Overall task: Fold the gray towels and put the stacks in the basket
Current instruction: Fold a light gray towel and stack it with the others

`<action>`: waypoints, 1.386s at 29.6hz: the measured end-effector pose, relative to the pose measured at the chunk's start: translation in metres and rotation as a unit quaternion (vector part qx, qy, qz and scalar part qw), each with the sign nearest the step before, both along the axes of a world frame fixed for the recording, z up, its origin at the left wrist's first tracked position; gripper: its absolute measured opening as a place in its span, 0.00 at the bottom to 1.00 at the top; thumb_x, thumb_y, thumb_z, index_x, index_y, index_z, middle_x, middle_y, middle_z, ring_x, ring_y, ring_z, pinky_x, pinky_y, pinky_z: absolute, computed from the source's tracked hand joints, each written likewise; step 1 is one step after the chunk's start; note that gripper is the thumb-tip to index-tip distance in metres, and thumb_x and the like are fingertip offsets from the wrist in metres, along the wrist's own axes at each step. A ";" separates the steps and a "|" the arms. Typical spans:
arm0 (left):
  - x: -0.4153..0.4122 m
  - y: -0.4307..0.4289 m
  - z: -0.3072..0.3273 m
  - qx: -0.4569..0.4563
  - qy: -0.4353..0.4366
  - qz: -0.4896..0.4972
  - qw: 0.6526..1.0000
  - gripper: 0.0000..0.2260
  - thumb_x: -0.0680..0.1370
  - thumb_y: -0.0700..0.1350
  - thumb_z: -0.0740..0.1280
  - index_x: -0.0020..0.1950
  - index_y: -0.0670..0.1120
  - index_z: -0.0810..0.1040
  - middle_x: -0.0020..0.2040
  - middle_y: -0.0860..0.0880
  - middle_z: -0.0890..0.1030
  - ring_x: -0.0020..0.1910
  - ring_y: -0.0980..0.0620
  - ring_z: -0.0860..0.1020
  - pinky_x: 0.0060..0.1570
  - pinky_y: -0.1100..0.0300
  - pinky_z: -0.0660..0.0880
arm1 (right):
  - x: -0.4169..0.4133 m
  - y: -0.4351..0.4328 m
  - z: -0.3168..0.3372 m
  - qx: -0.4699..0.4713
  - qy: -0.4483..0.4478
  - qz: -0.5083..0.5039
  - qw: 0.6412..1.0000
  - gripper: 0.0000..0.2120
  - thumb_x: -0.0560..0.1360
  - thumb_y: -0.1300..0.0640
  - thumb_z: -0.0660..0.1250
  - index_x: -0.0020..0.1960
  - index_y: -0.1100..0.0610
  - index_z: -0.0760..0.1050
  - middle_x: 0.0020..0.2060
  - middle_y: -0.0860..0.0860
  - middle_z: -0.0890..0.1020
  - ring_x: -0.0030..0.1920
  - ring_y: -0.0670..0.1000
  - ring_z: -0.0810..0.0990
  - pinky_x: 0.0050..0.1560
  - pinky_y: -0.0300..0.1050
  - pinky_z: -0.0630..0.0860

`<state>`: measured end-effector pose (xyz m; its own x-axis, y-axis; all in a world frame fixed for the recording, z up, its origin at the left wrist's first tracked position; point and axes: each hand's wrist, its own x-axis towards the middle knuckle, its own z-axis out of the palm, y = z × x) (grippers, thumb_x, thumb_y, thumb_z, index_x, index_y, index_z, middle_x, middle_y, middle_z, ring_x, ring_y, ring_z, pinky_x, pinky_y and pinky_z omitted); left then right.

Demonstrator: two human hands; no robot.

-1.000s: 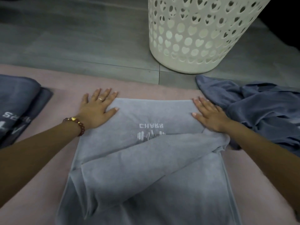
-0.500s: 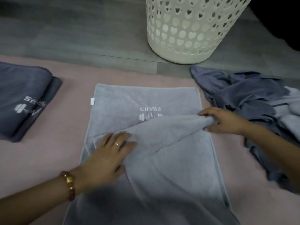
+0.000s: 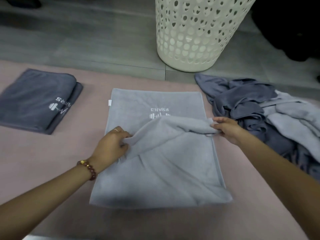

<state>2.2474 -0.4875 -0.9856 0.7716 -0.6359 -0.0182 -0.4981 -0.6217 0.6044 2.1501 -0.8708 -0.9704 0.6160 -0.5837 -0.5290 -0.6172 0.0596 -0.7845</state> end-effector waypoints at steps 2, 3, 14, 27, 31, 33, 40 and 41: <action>-0.015 0.008 0.005 -0.041 -0.052 -0.055 0.996 0.08 0.69 0.46 0.62 0.46 0.52 0.77 0.46 0.56 0.73 0.41 0.53 0.75 0.38 0.55 0.76 | -0.015 0.001 0.000 0.049 0.004 -0.015 0.999 0.22 0.74 0.70 0.65 0.66 0.57 0.67 0.55 0.54 0.74 0.52 0.55 0.74 0.46 0.44 0.72; -0.022 0.012 0.008 -0.059 -0.079 -0.081 0.992 0.07 0.71 0.46 0.61 0.46 0.52 0.76 0.47 0.57 0.74 0.42 0.55 0.75 0.38 0.56 0.76 | -0.025 0.002 0.000 0.067 -0.003 -0.018 0.998 0.24 0.74 0.71 0.65 0.67 0.56 0.66 0.57 0.55 0.74 0.55 0.57 0.73 0.48 0.47 0.73; -0.085 0.058 -0.010 -0.005 -0.061 -0.269 0.961 0.15 0.72 0.47 0.66 0.56 0.61 0.72 0.59 0.60 0.77 0.56 0.58 0.76 0.59 0.69 0.69 | -0.154 0.022 -0.013 -0.071 -0.074 0.090 0.991 0.19 0.72 0.78 0.61 0.33 0.57 0.78 0.39 0.40 0.84 0.43 0.37 0.80 0.43 0.27 0.75; -0.047 0.024 0.071 -0.407 -0.002 0.213 0.888 0.09 0.80 0.40 0.60 0.43 0.54 0.70 0.37 0.63 0.77 0.37 0.67 0.73 0.39 0.73 0.70 | -0.114 0.028 0.066 0.063 -0.231 -0.019 0.971 0.11 0.82 0.59 0.54 0.49 0.56 0.76 0.38 0.47 0.85 0.39 0.45 0.83 0.37 0.37 0.79; 0.001 0.007 0.059 -0.346 0.046 0.222 0.910 0.12 0.80 0.39 0.61 0.39 0.51 0.70 0.35 0.51 0.76 0.33 0.60 0.73 0.31 0.72 0.70 | -0.065 0.019 0.053 -0.099 -0.151 -0.035 0.983 0.08 0.81 0.59 0.58 0.46 0.57 0.75 0.41 0.53 0.81 0.39 0.50 0.78 0.41 0.42 0.75; 0.031 0.003 0.041 -0.286 0.042 0.222 0.931 0.13 0.80 0.38 0.62 0.35 0.48 0.68 0.33 0.49 0.73 0.32 0.59 0.72 0.29 0.71 0.67 | -0.034 0.013 0.038 -0.196 -0.107 0.013 0.975 0.09 0.80 0.60 0.59 0.42 0.56 0.72 0.40 0.53 0.77 0.42 0.52 0.74 0.45 0.43 0.68; 0.124 -0.026 -0.005 -0.264 0.008 0.276 0.924 0.10 0.80 0.38 0.61 0.39 0.39 0.68 0.32 0.46 0.68 0.30 0.57 0.64 0.28 0.69 0.63 | 0.082 -0.016 0.008 -0.292 -0.105 0.003 0.951 0.10 0.80 0.59 0.58 0.43 0.63 0.70 0.37 0.57 0.74 0.41 0.52 0.71 0.40 0.43 0.64; 0.134 -0.029 -0.012 -0.263 0.004 0.279 0.924 0.10 0.80 0.39 0.61 0.39 0.40 0.67 0.33 0.46 0.68 0.31 0.56 0.64 0.28 0.67 0.63 | 0.096 -0.021 0.002 -0.297 -0.098 0.001 0.950 0.09 0.80 0.59 0.58 0.44 0.63 0.71 0.38 0.57 0.74 0.42 0.53 0.71 0.41 0.43 0.65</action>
<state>2.3811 -0.5169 -0.9979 0.9832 -0.0622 0.1718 -0.1823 -0.4002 0.8981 2.2458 -0.8921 -0.9689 0.6707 -0.7416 0.0179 -0.4557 -0.4309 -0.7789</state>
